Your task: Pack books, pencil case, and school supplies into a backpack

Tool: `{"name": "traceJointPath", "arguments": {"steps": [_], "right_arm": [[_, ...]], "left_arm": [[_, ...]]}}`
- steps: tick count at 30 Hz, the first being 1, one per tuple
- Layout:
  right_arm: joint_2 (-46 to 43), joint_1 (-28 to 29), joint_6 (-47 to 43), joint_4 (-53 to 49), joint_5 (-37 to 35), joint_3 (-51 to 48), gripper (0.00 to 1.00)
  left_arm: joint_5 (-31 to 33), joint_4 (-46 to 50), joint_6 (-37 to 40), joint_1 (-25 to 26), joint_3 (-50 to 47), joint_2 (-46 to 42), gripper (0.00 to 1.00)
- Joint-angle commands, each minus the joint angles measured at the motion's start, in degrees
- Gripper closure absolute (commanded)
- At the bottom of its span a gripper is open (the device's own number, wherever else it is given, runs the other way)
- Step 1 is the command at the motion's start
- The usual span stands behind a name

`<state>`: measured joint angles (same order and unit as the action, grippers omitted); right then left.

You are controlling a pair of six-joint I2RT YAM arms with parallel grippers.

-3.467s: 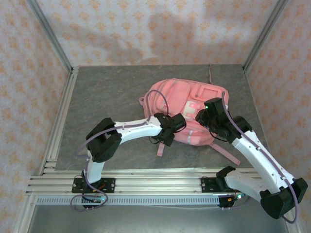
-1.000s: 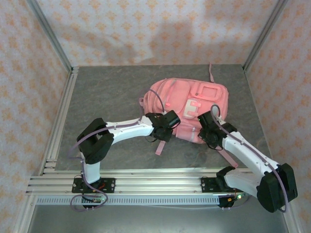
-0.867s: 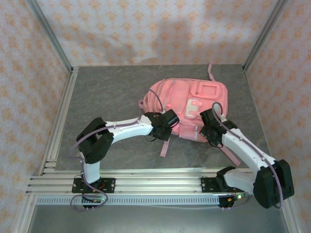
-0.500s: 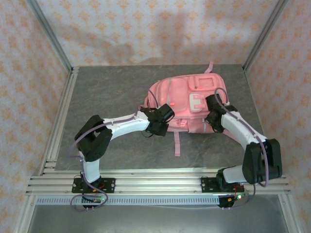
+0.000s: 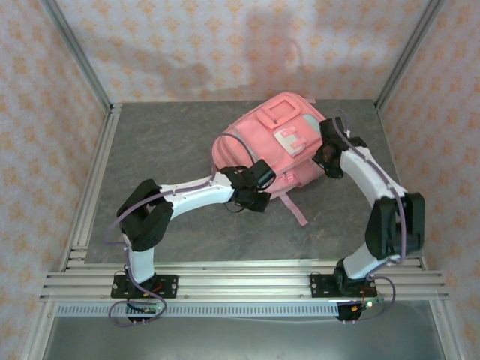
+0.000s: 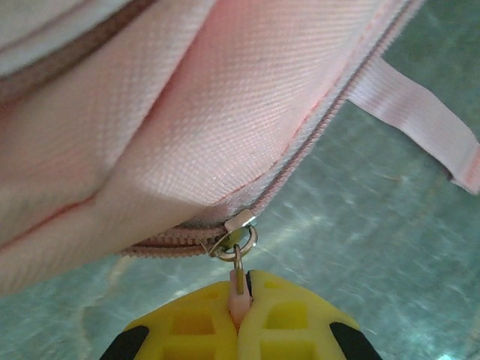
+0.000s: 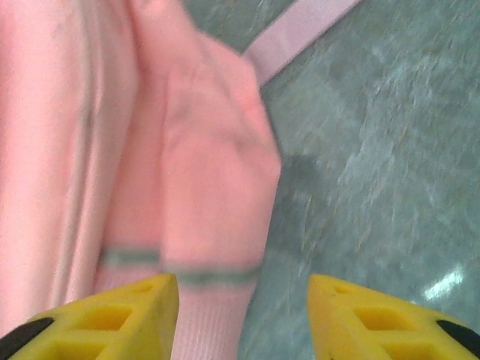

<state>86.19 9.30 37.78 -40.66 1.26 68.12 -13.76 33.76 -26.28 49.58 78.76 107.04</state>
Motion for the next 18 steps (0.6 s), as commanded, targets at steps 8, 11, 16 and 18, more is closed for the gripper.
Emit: {"name": "traceJointPath", "arguments": {"steps": [8, 11, 16, 18], "right_arm": [[-20.76, 5.9, 21.16, 12.85, 24.22, -24.37, 0.4], [-20.9, 7.35, 24.49, 21.69, 26.94, -28.85, 0.37], [-17.73, 7.93, 25.82, 29.12, 28.45, -29.8, 0.38], [-16.32, 8.03, 26.74, 31.31, 28.28, -29.88, 0.38]], "left_arm": [[-5.96, 2.13, 0.42, 1.87, 4.56, -1.57, 1.0], [-6.43, 2.46, 0.7, 2.09, 4.86, -1.58, 1.0], [-6.85, 3.5, 1.23, 2.54, 5.96, -1.4, 1.0], [-7.14, 3.78, 1.15, 2.76, 6.21, -1.38, 1.0]]}}
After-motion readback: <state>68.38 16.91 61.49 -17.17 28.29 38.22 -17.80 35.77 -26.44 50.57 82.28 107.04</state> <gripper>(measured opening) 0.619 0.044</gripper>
